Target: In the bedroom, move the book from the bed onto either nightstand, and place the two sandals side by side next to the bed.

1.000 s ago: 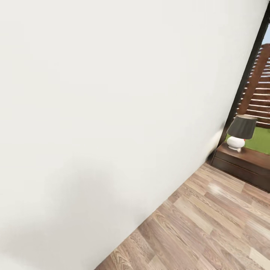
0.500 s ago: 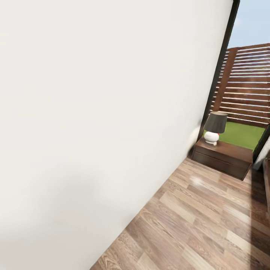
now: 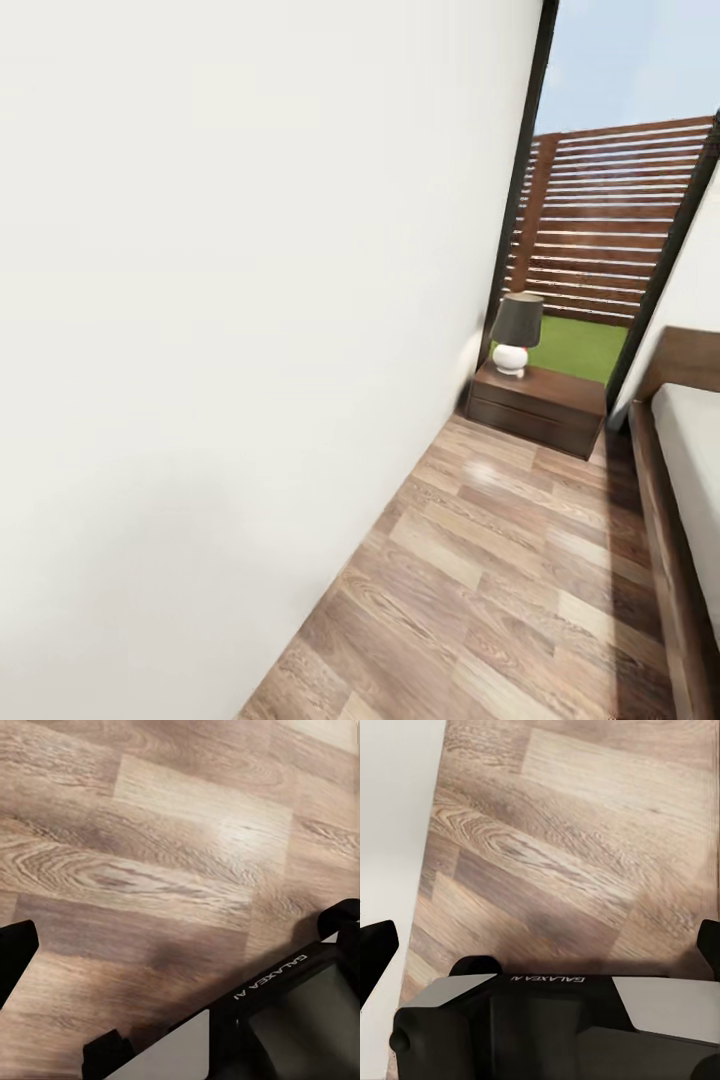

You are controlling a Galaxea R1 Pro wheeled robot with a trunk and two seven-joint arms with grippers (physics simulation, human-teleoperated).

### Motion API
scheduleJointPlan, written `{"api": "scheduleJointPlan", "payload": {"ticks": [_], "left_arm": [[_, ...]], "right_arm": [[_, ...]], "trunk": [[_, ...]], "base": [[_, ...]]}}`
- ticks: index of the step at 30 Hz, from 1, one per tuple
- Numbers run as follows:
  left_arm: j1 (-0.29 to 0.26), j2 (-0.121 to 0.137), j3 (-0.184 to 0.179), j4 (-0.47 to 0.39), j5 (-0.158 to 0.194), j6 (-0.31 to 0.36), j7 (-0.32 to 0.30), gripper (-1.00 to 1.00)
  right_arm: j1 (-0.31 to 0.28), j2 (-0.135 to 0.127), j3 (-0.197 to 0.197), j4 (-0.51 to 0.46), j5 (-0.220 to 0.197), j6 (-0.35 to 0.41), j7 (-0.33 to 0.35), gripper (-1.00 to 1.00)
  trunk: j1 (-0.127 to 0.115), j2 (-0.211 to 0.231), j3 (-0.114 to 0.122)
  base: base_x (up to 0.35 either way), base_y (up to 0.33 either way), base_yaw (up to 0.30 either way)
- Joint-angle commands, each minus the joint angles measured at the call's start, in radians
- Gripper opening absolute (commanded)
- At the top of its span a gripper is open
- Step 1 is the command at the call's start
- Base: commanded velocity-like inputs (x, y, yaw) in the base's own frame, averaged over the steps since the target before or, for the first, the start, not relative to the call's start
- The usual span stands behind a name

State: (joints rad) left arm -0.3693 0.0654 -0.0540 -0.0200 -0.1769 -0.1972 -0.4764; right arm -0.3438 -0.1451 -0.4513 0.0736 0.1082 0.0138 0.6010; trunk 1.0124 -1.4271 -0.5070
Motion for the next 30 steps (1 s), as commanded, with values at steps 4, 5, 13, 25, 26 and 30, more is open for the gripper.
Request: {"api": "scheduleJointPlan", "payload": {"ticks": [4, 5, 13, 25, 26, 30], "left_arm": [[0.0, 0.001, -0.005, 0.0, -0.006, -0.008, 0.001, 1.0], [0.0, 0.0, -0.005, 0.0, -0.006, -0.008, 0.001, 1.0], [0.0, 0.0, -0.005, 0.0, -0.006, -0.008, 0.001, 1.0], [0.0, 0.0, -0.006, 0.0, -0.006, -0.008, 0.001, 1.0], [0.0, -0.001, -0.006, 0.0, -0.006, -0.008, 0.001, 1.0], [0.0, 0.0, -0.005, 0.0, -0.006, -0.008, 0.001, 1.0]], "right_arm": [[-0.001, -0.001, -0.009, 0.002, 0.01, 0.001, 0.002, 1.0], [-0.001, -0.001, -0.009, 0.002, 0.01, 0.001, 0.002, 1.0], [-0.001, -0.001, -0.009, 0.002, 0.01, 0.001, 0.002, 1.0], [-0.001, -0.001, -0.009, 0.002, 0.01, 0.001, 0.002, 1.0], [-0.001, -0.001, -0.009, 0.002, 0.01, 0.001, 0.002, 1.0], [-0.001, -0.001, -0.009, 0.002, 0.01, 0.001, 0.002, 1.0]], "trunk": [[0.0, -0.001, -0.001], [0.0, -0.001, -0.001], [0.0, -0.001, -0.001], [0.0, -0.001, -0.001], [0.0, -0.001, -0.001], [0.0, -0.001, -0.001]], "base": [[0.085, 0.0, -0.3], [0.025, 0.0, -0.3], [0.007, 0.0, -0.3], [0.0, 0.0, -0.3], [0.0, 0.0, -0.3], [0.0, 0.0, -0.3]]}}
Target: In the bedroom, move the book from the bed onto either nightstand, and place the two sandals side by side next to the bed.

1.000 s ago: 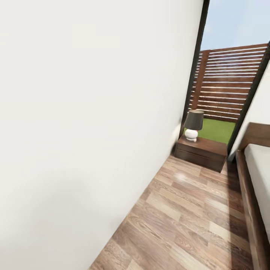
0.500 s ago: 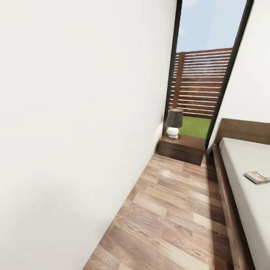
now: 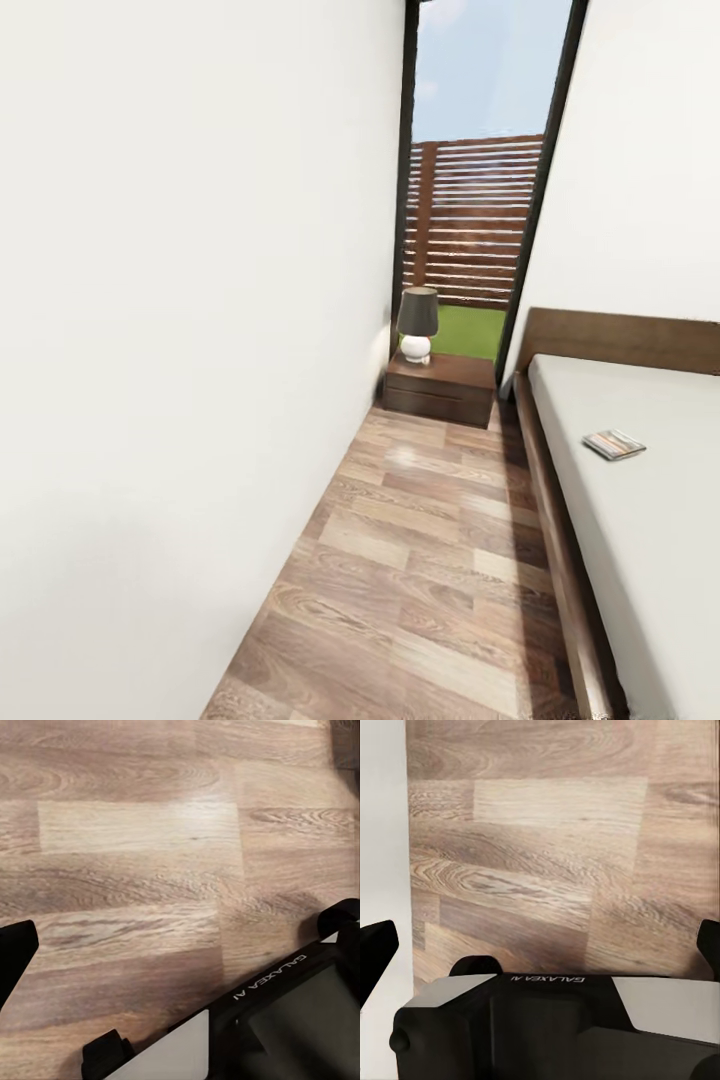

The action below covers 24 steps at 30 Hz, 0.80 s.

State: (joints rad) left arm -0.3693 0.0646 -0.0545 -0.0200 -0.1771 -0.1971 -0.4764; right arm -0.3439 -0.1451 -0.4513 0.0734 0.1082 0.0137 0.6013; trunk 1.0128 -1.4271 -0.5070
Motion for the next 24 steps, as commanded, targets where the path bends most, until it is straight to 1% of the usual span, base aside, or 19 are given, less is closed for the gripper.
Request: {"api": "scheduleJointPlan", "payload": {"ticks": [1, 7, 10, 24], "left_arm": [[0.0, 0.001, -0.005, 0.0, -0.006, -0.008, 0.001, 1.0], [0.0, 0.001, -0.005, 0.0, -0.005, -0.008, 0.001, 1.0], [0.0, 0.001, -0.005, 0.0, -0.005, -0.008, 0.001, 1.0], [0.0, 0.0, -0.005, 0.0, -0.005, -0.008, 0.001, 1.0]], "right_arm": [[-0.001, -0.001, -0.009, 0.002, 0.01, 0.002, 0.002, 1.0], [-0.001, -0.001, -0.009, 0.002, 0.01, 0.001, 0.002, 1.0], [-0.001, -0.001, -0.009, 0.002, 0.01, 0.001, 0.002, 1.0], [-0.001, -0.001, -0.009, 0.002, 0.01, 0.002, 0.002, 1.0]], "trunk": [[0.0, -0.001, -0.001], [0.0, -0.001, -0.001], [0.0, -0.001, -0.001], [0.0, -0.001, -0.001]], "base": [[0.0, 0.0, -0.3], [0.0, 0.0, -0.297], [0.078, 0.014, -0.18], [0.281, 0.14, -0.012]]}}
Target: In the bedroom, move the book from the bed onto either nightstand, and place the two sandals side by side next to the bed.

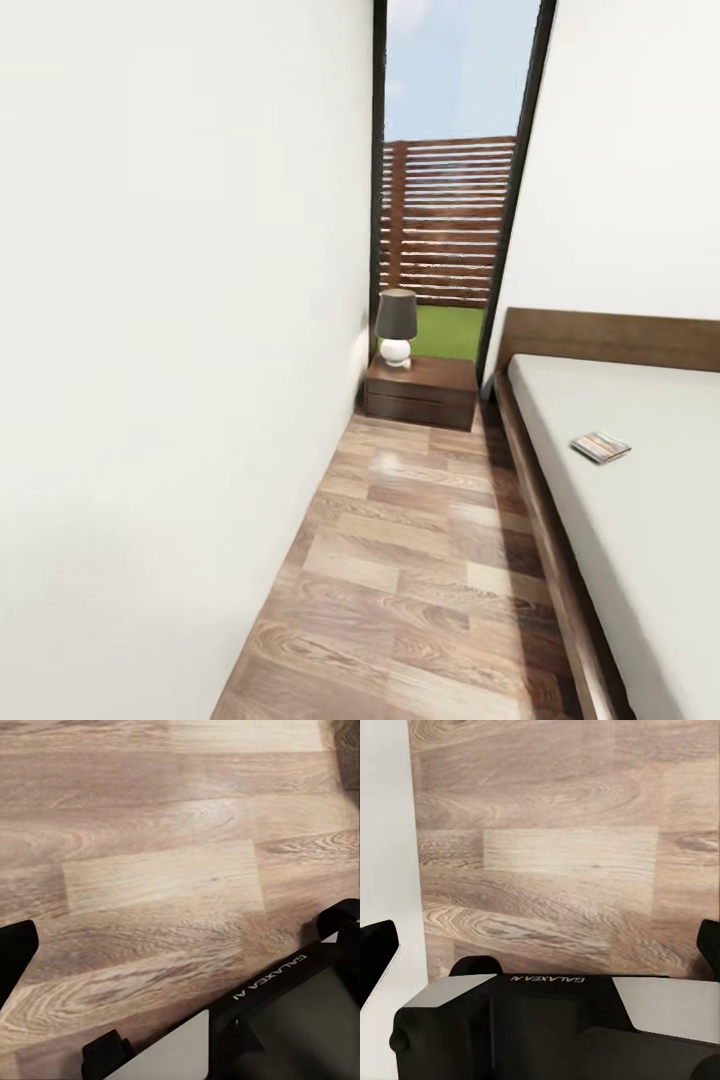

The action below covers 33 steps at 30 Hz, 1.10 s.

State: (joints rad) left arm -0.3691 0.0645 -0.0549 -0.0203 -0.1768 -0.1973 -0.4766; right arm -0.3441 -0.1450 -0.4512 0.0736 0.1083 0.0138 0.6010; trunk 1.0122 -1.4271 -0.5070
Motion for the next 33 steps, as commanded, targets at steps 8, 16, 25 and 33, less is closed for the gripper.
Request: {"api": "scheduleJointPlan", "payload": {"ticks": [8, 16, 25, 33], "left_arm": [[-0.001, 0.001, -0.005, 0.0, -0.006, -0.008, 0.001, 1.0], [-0.001, 0.001, -0.005, 0.0, -0.006, -0.008, 0.001, 1.0], [-0.001, 0.001, -0.005, 0.001, -0.006, -0.008, 0.001, 1.0], [-0.001, 0.001, -0.004, 0.0, -0.006, -0.008, 0.001, 1.0]], "right_arm": [[-0.001, 0.0, -0.009, 0.002, 0.01, 0.002, 0.002, 1.0], [-0.001, 0.0, -0.009, 0.002, 0.01, 0.002, 0.002, 1.0], [-0.001, 0.0, -0.009, 0.002, 0.01, 0.002, 0.002, 1.0], [-0.001, 0.0, -0.009, 0.002, 0.01, 0.002, 0.002, 1.0]], "trunk": [[0.001, 0.0, -0.001], [0.001, 0.0, -0.001], [0.001, 0.0, -0.001], [0.001, 0.0, -0.001]], "base": [[0.172, 0.02, -0.211], [0.009, 0.001, -0.296], [0.0, 0.0, -0.3], [0.0, 0.0, -0.255]]}}
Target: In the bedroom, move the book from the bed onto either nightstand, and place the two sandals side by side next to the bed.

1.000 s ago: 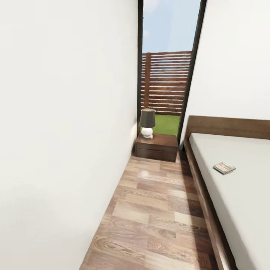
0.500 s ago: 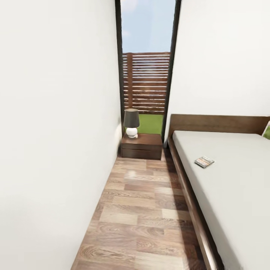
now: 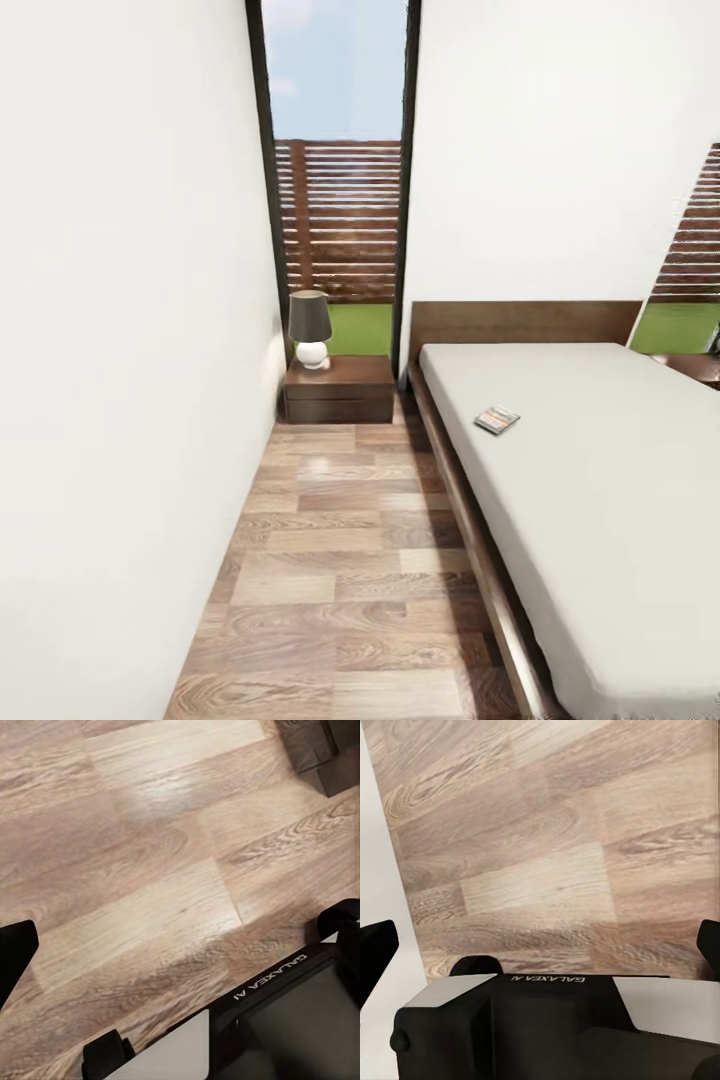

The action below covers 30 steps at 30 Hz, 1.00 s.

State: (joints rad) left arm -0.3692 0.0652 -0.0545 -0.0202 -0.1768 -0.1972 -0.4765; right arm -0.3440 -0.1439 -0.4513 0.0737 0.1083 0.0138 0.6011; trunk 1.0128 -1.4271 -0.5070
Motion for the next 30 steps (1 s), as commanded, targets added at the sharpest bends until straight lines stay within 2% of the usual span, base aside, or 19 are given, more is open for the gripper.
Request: {"api": "scheduleJointPlan", "payload": {"ticks": [1, 20, 25, 30], "left_arm": [[-0.001, 0.0, -0.005, 0.0, -0.006, -0.008, 0.001, 1.0], [-0.001, 0.0, -0.005, 0.0, -0.006, -0.008, 0.001, 1.0], [-0.001, 0.0, -0.005, 0.0, -0.006, -0.008, 0.001, 1.0], [-0.001, 0.001, -0.005, 0.0, -0.006, -0.008, 0.001, 1.0]], "right_arm": [[-0.001, -0.001, -0.009, 0.002, 0.01, 0.002, 0.002, 1.0], [-0.001, -0.001, -0.009, 0.002, 0.01, 0.001, 0.002, 1.0], [-0.001, 0.0, -0.009, 0.002, 0.01, 0.001, 0.002, 1.0], [-0.001, 0.0, -0.009, 0.002, 0.01, 0.001, 0.002, 1.0]], "trunk": [[0.0, -0.001, -0.001], [0.0, -0.001, -0.001], [0.0, -0.001, -0.003], [0.0, -0.001, -0.004]], "base": [[0.02, 0.007, -0.074], [0.231, 0.145, -0.009], [0.239, 0.025, -0.2], [0.063, 0.004, -0.184]]}}
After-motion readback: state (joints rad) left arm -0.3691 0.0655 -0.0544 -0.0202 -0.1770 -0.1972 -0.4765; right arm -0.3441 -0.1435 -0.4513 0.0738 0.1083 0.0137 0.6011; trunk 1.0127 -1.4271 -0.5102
